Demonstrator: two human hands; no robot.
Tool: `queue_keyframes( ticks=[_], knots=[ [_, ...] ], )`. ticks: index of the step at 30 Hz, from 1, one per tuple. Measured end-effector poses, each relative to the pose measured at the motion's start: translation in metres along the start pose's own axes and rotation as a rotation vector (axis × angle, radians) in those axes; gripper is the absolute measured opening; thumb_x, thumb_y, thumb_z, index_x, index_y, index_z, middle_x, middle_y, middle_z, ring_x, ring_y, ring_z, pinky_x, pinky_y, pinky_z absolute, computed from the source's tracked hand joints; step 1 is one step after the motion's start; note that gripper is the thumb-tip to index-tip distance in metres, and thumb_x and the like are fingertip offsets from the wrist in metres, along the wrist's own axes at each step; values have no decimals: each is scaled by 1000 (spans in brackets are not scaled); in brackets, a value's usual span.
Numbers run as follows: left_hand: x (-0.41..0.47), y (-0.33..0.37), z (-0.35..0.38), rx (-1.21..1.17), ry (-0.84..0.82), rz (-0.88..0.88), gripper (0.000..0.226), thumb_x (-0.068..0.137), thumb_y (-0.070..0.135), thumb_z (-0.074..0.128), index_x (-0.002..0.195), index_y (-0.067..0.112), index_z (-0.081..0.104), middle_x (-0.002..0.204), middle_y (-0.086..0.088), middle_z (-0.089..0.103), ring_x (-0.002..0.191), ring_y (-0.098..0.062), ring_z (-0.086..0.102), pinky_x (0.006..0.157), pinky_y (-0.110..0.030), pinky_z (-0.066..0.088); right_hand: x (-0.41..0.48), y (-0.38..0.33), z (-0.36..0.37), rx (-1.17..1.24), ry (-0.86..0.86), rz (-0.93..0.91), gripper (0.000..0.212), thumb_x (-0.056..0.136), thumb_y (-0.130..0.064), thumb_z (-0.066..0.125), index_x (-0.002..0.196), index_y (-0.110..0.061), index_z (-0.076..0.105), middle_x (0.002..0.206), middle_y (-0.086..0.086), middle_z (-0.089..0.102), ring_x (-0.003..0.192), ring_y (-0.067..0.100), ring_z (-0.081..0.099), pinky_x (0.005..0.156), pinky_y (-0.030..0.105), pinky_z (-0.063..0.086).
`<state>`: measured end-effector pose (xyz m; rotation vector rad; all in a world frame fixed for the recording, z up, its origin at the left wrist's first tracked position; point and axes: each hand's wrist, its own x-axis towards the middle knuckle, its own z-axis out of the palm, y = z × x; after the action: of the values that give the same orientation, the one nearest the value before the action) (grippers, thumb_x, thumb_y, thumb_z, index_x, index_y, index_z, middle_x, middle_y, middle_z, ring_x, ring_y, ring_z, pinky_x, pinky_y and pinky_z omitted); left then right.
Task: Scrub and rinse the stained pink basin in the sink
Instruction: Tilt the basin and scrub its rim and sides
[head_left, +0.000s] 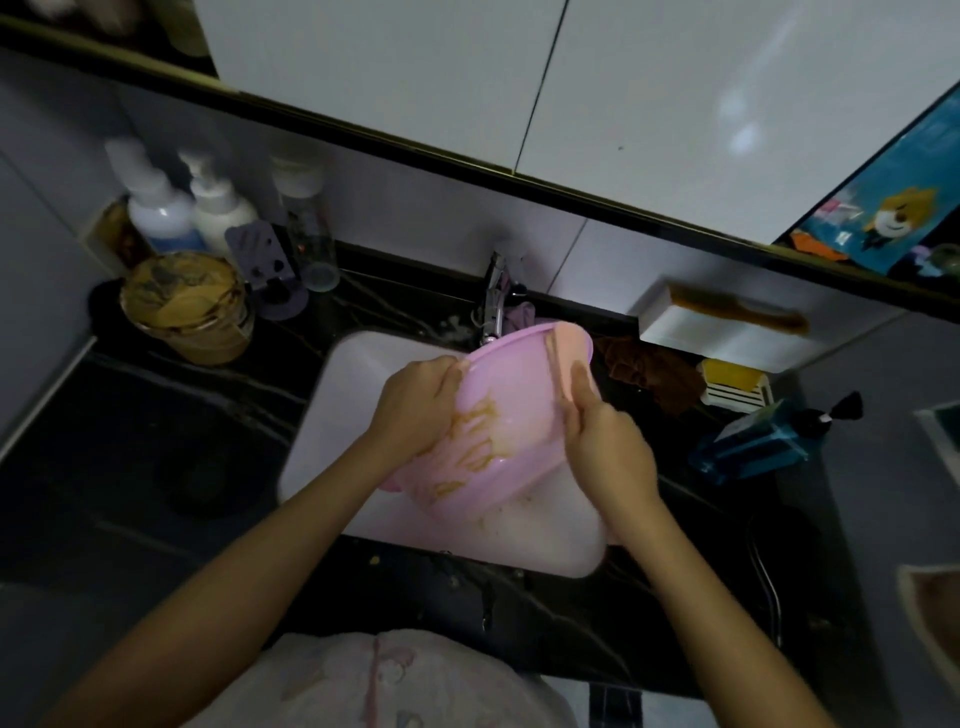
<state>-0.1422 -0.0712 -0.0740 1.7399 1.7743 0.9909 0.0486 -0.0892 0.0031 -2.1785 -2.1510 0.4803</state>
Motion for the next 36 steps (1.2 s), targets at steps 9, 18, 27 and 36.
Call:
queue_keyframes(
  ticks=[9, 18, 27, 36],
  knots=[
    [-6, -33, -13, -271, -168, -78, 33, 89, 50, 34, 74, 25, 49, 73, 3, 54, 71, -19, 51, 68, -38, 41, -24, -3, 15, -99, -77, -169, 55, 101, -44, 22, 148, -40, -7, 85, 8, 62, 74, 25, 61, 56, 29, 34],
    [-49, -53, 1, -312, -10, -178, 50, 88, 55, 32, 76, 12, 55, 71, -3, 58, 68, -21, 53, 66, -41, 46, -1, 22, 8, 86, 6, 8, 51, 100, -41, 32, 149, -34, 20, 87, 12, 65, 64, 22, 52, 46, 29, 29],
    [-11, -16, -10, -98, 7, -35, 51, 83, 54, 24, 69, 14, 52, 70, -10, 60, 70, -30, 53, 64, -35, 38, -10, 32, 16, -95, -26, -88, 52, 100, -44, 26, 149, -38, 12, 85, 10, 65, 80, 29, 64, 56, 31, 43],
    [-3, -21, -12, -119, -1, -62, 47, 89, 41, 32, 90, 10, 68, 87, -13, 69, 84, -32, 60, 77, -38, 46, -16, 41, 18, 12, -29, -99, 52, 100, -40, 33, 150, -34, 19, 88, 16, 69, 77, 32, 64, 58, 35, 41]
  ],
)
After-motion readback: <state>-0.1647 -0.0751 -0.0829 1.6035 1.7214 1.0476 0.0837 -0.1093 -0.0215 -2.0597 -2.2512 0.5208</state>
